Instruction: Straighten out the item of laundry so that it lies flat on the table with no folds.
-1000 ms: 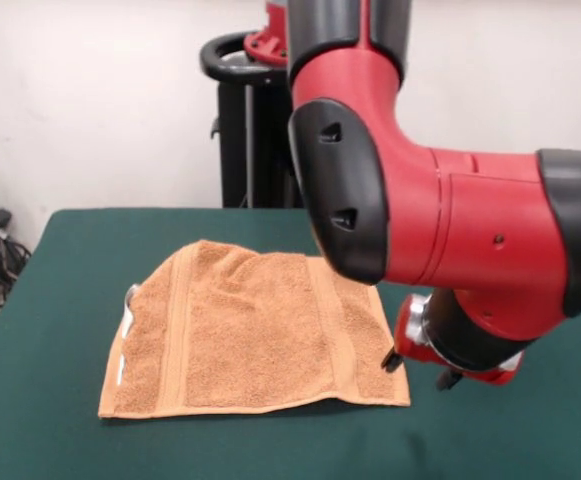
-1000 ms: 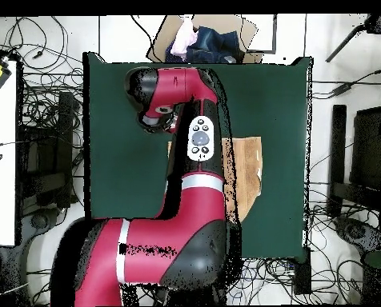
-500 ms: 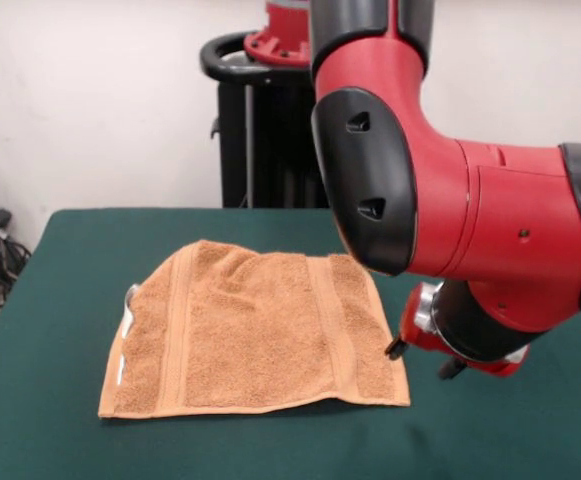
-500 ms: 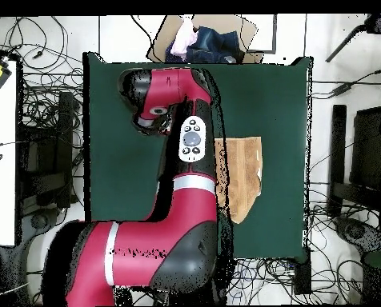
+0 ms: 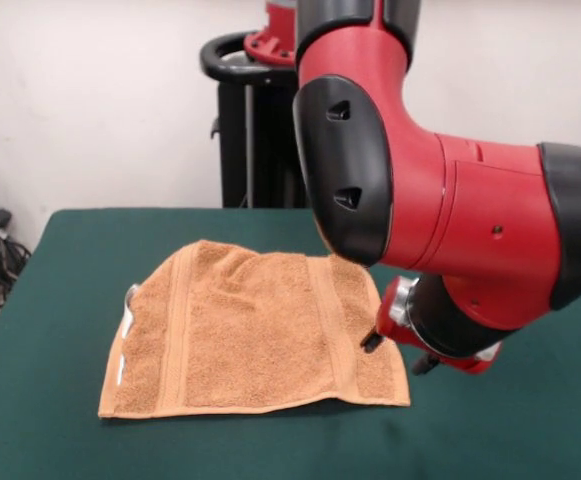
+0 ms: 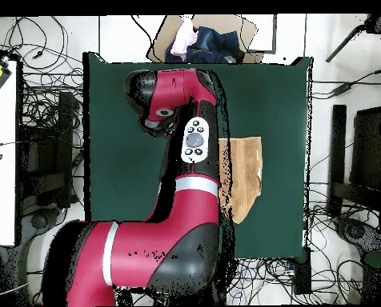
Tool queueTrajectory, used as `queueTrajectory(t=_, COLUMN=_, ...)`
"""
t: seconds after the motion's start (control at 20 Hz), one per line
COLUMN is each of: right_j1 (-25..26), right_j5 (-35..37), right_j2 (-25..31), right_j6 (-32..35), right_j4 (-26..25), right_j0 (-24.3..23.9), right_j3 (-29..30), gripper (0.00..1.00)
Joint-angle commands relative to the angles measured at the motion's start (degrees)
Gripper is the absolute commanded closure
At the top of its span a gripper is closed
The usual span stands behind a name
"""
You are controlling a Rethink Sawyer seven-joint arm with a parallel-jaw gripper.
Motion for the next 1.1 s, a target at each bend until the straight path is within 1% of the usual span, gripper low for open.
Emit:
queueTrajectory(t=0.05, right_j1=0.20, right_j5=-4.50, right_j2=-1.67, right_j6=14.78, right_j4=0.30, right_j0=-1.25, right_j3=9.00, gripper=0.00)
queueTrajectory(t=0.45, right_j1=-0.46, right_j5=-6.37, right_j2=-2.24, right_j6=12.21, right_j4=0.31, right_j0=-2.22, right_j3=10.12, gripper=0.00)
queueTrajectory(t=0.85, right_j1=3.58, right_j5=-6.48, right_j2=-0.94, right_j6=12.78, right_j4=1.16, right_j0=-3.14, right_j3=3.35, gripper=0.00)
queueTrajectory(t=1.05, right_j1=7.63, right_j5=-3.38, right_j2=-0.91, right_j6=14.75, right_j4=1.55, right_j0=-3.40, right_j3=-3.83, gripper=0.00)
queueTrajectory(t=1.1, right_j1=8.27, right_j5=-2.83, right_j2=-0.95, right_j6=15.36, right_j4=1.70, right_j0=-3.30, right_j3=-4.83, gripper=0.00)
